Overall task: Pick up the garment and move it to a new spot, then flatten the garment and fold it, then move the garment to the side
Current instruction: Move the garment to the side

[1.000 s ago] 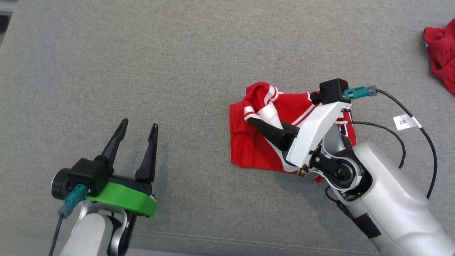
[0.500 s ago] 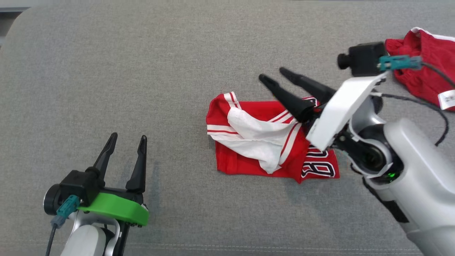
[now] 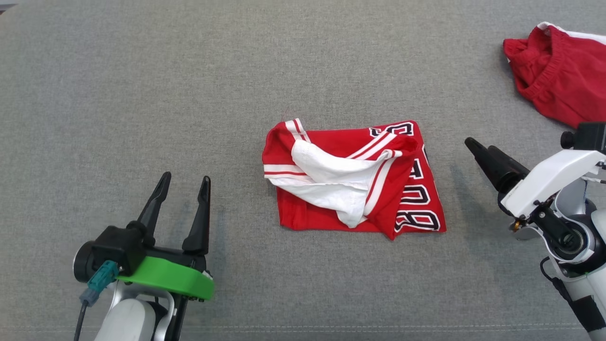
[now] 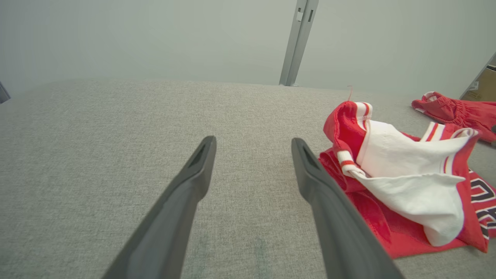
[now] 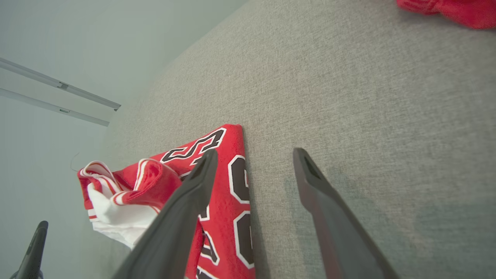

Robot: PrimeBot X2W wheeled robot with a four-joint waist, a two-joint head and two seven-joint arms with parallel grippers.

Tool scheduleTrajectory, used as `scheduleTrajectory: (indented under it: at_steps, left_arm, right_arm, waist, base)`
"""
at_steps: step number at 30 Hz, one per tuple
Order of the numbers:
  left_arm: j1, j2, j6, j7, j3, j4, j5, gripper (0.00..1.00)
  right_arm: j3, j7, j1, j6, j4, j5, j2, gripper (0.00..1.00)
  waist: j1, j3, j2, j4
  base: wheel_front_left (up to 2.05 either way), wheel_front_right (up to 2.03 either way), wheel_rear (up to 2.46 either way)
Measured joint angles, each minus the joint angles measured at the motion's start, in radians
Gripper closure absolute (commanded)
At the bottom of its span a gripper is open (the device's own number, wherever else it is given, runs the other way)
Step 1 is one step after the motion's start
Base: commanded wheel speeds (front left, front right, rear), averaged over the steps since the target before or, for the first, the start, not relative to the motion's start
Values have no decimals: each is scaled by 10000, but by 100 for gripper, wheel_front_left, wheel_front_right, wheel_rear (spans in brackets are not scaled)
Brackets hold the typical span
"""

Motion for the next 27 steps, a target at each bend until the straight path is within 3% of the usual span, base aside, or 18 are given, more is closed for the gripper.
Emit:
scheduleTrajectory:
  at_steps: [7,13,23,24,25,26,27]
  left_arm:
    - [-113,-263,-176,0,-253,58,13,0]
    - [-324,-318,-182,0,-257,201,17,0]
    - [-440,-533,-221,0,-213,259,17,0]
    - [-440,-535,-221,0,-196,261,17,0]
    - [-441,-539,-221,0,-184,261,17,0]
    - [-443,-545,-226,0,-174,268,17,0]
    - [-443,-556,-242,0,-153,282,29,0]
  right_arm:
    - [393,656,4,527,359,571,-25,0]
    - [593,1127,-50,617,769,527,-403,0]
    - [616,1354,-581,721,1154,566,-272,0]
    - [629,1381,-646,731,1197,564,-267,23]
    - [629,1379,-702,731,1252,564,-253,82]
    - [617,1377,-768,740,1321,577,-219,100]
    - [608,1384,-803,800,1392,660,-165,100]
  waist:
    - [0,322,0,213]
    - [0,404,0,564]
    - [0,478,0,1211]
    - [0,487,0,1278]
    - [0,499,0,1343]
    - [0,510,0,1402]
    - [0,517,0,1459]
  base:
    - [0,0,0]
    - [0,0,0]
    - [0,0,0]
    - [0,0,0]
    - [0,0,0]
    - [0,0,0]
    - [0,0,0]
